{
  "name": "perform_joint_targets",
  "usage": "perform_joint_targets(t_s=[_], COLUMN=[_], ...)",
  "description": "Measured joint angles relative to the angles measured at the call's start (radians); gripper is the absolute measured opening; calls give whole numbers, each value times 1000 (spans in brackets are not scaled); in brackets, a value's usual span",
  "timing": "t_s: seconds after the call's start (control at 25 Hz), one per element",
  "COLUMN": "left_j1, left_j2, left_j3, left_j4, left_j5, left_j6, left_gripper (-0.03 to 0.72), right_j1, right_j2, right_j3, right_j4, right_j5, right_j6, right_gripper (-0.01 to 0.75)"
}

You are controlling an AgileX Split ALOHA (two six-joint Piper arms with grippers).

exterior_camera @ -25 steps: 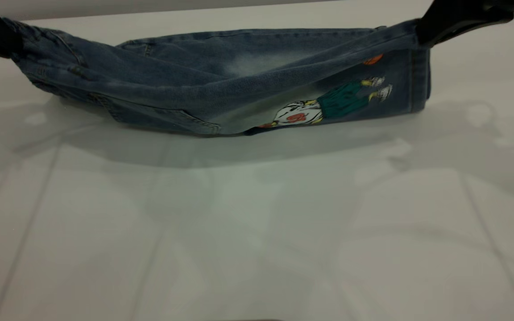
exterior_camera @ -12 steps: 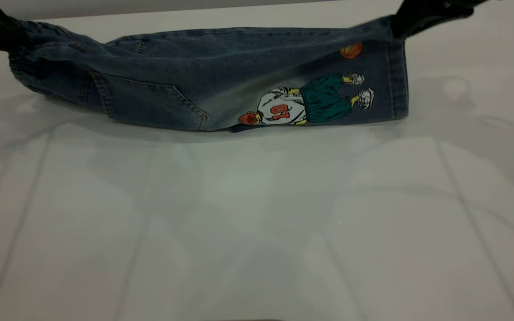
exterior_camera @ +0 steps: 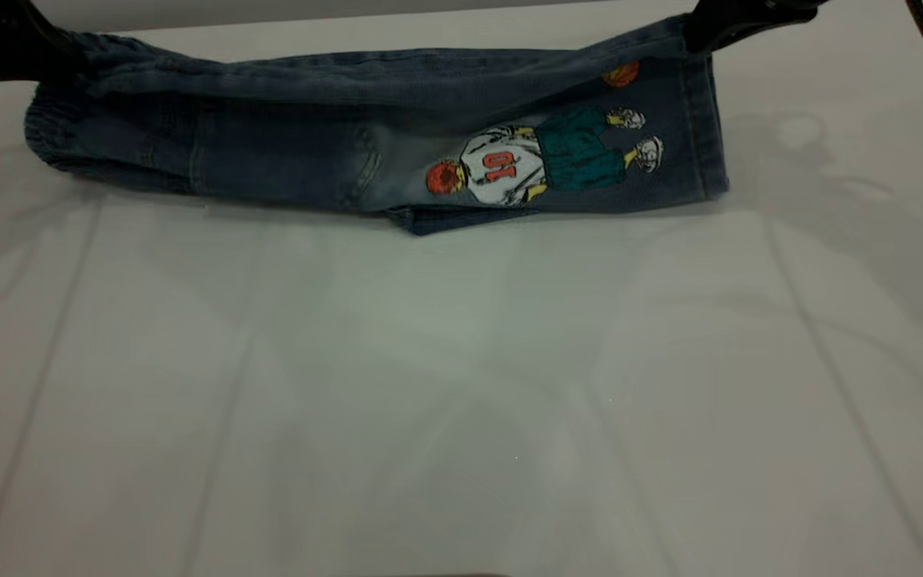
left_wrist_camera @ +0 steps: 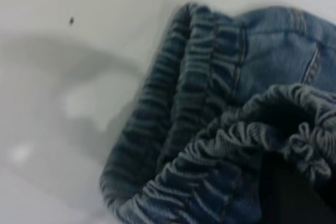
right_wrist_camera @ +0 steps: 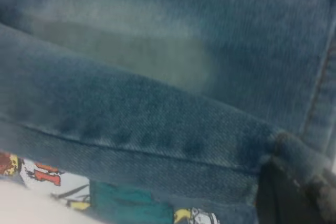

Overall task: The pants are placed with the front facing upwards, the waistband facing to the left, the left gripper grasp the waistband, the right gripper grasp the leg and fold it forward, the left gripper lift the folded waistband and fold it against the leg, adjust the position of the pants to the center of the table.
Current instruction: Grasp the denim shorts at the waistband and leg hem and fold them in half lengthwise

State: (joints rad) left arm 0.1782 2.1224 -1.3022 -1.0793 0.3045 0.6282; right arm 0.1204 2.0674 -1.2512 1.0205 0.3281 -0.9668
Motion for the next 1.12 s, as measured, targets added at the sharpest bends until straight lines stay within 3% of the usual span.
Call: perform_joint_targets(t_s=[0.36,0.8,1.12], left_j1=[-77,-86,-87], left_j2=[106,188,207], left_j3=[-131,-162,-174], left_j4=[-1,-10,-16], left_j5=[-65,-171,-183], left_j6=[71,74,104], left_gripper=[67,67,90], right_j1=[0,0,0], right_j2=[63,188,207], right_j3=[-81,-160,-162], right_j4=[41,68,125], right_j5=[-41,-136,-248], right_j6=[-47,-48,-48], right_gripper=[25,25,44])
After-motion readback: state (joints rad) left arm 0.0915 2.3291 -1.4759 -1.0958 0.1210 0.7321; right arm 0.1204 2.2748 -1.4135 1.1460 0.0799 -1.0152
